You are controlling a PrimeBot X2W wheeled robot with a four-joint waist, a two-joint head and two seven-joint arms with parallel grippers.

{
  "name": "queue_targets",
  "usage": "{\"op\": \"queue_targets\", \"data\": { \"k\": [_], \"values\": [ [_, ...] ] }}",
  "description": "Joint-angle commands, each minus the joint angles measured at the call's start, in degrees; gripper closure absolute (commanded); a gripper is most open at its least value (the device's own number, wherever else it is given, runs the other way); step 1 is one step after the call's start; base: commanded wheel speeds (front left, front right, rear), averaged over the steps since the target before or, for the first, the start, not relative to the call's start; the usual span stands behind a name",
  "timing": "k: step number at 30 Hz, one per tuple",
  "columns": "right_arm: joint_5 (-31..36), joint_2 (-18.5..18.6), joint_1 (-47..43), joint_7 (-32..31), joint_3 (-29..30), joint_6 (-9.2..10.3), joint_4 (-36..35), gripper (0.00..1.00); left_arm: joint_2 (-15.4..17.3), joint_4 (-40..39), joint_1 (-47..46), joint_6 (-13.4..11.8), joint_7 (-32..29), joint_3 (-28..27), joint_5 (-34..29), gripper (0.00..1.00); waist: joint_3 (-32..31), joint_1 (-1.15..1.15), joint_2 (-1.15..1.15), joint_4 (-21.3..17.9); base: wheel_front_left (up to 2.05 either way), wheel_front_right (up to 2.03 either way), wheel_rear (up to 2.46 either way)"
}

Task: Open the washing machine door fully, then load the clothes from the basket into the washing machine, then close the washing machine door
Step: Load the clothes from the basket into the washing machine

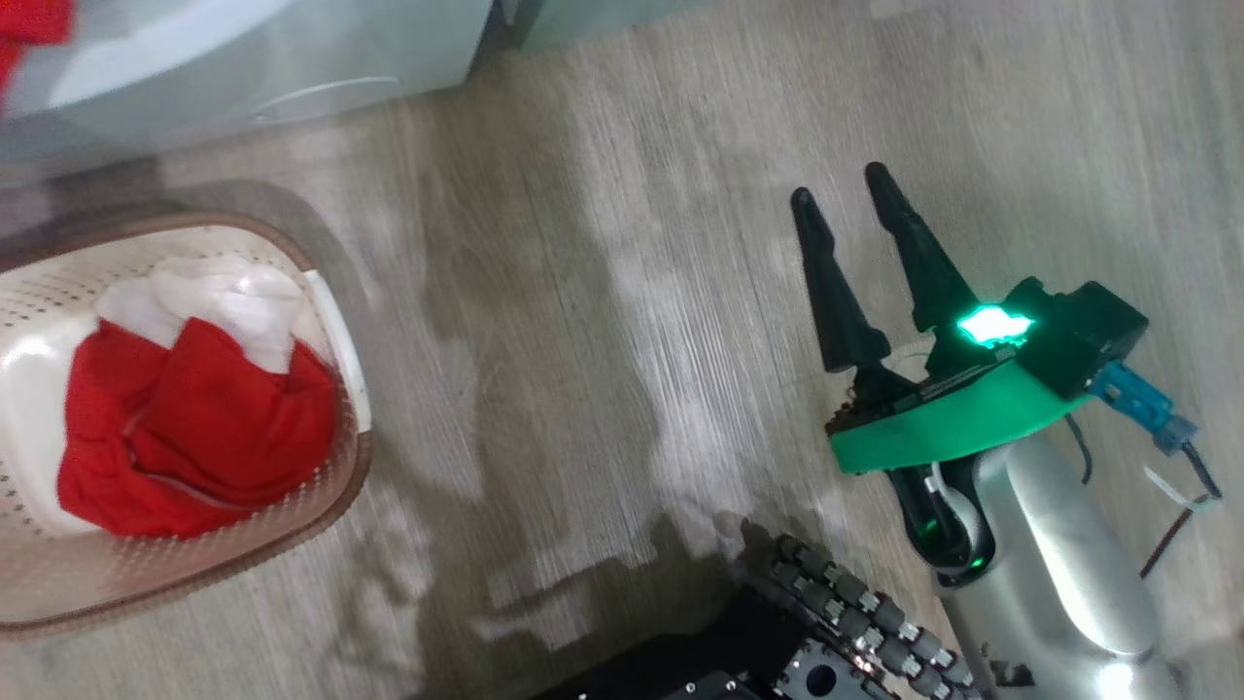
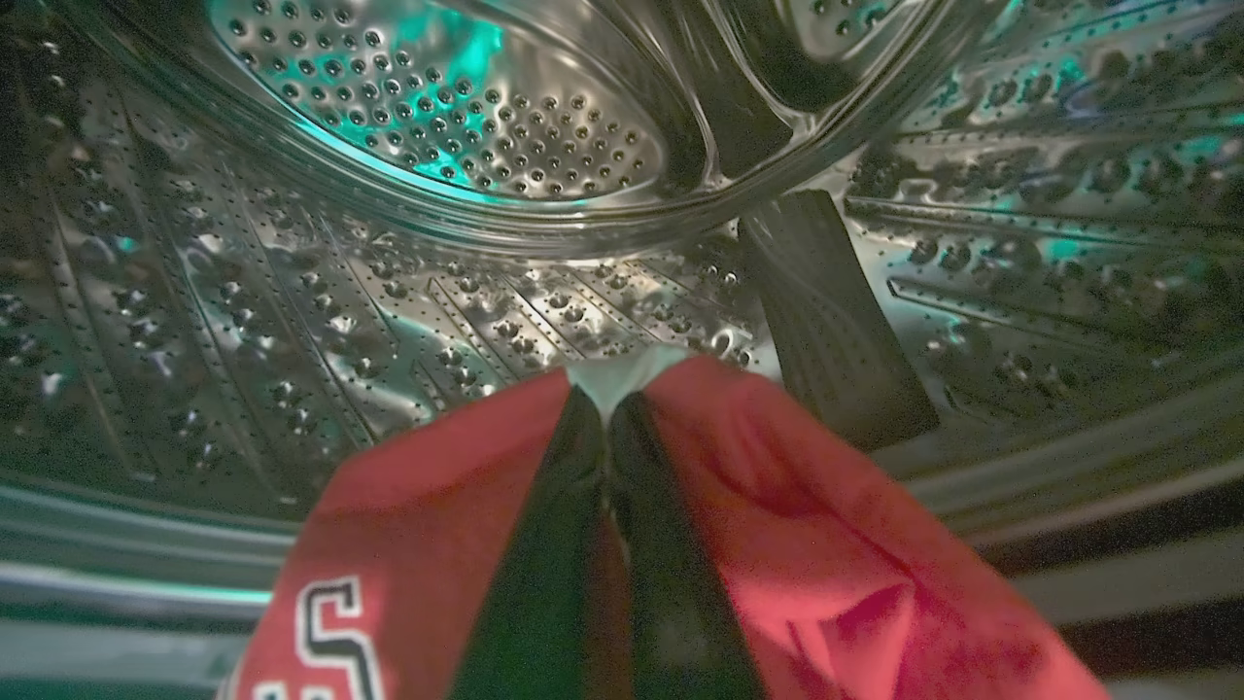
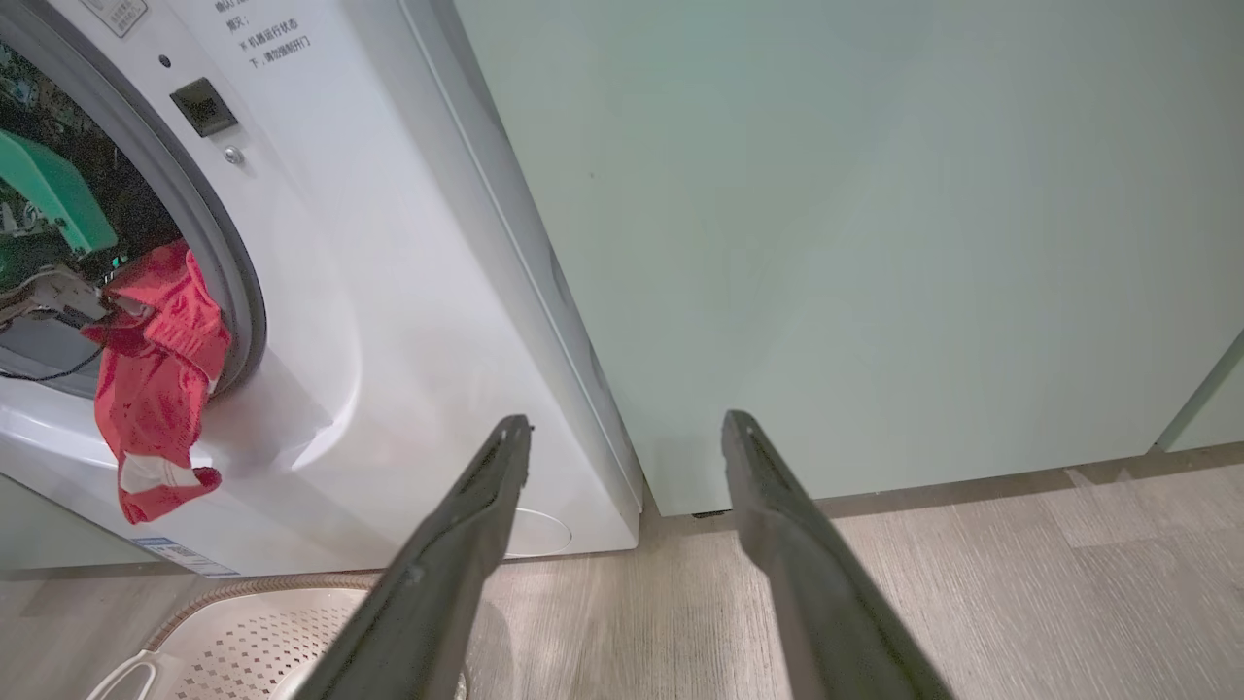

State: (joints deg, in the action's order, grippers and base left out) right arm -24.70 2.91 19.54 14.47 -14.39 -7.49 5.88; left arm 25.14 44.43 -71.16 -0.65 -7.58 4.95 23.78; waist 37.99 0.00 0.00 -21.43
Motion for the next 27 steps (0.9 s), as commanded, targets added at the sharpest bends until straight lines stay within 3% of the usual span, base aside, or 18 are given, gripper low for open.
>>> {"op": "queue_targets", "data": {
  "k": [1, 13, 19, 27],
  "values": [
    [-0.66, -0.03, -0.03, 0.51, -1.68, 0.00, -2.15, 0.00, 4.04, -1.19, -4.06, -0.12, -0.19, -1.54, 0.17, 1.00, 1.62, 0.00, 0.00, -1.30, 0.00, 0.00, 0.00],
    [-2.40, -0.03, 1.21, 0.52, -3.10, 0.00, -4.20, 0.00, 7.32, -0.11, -15.32, -2.47, 7.94, -2.32, -1.66, 1.00, 6.40, 0.00, 0.00, -2.94, 0.00, 0.00, 0.00],
    [-2.81, -0.03, 1.65, 0.52, -3.66, 0.00, -4.65, 0.00, 7.07, 1.71, -18.15, -2.44, 14.20, -2.70, -1.57, 1.00, 7.42, 0.00, 0.00, -3.15, 0.00, 0.00, 0.00],
    [-3.31, -0.03, 1.65, 0.52, -3.88, 0.00, -4.73, 0.00, 7.34, 6.40, -16.36, -0.96, 14.67, -1.60, -1.52, 1.00, 7.75, 0.00, 0.00, -3.13, 0.00, 0.00, 0.00]
  ]
}}
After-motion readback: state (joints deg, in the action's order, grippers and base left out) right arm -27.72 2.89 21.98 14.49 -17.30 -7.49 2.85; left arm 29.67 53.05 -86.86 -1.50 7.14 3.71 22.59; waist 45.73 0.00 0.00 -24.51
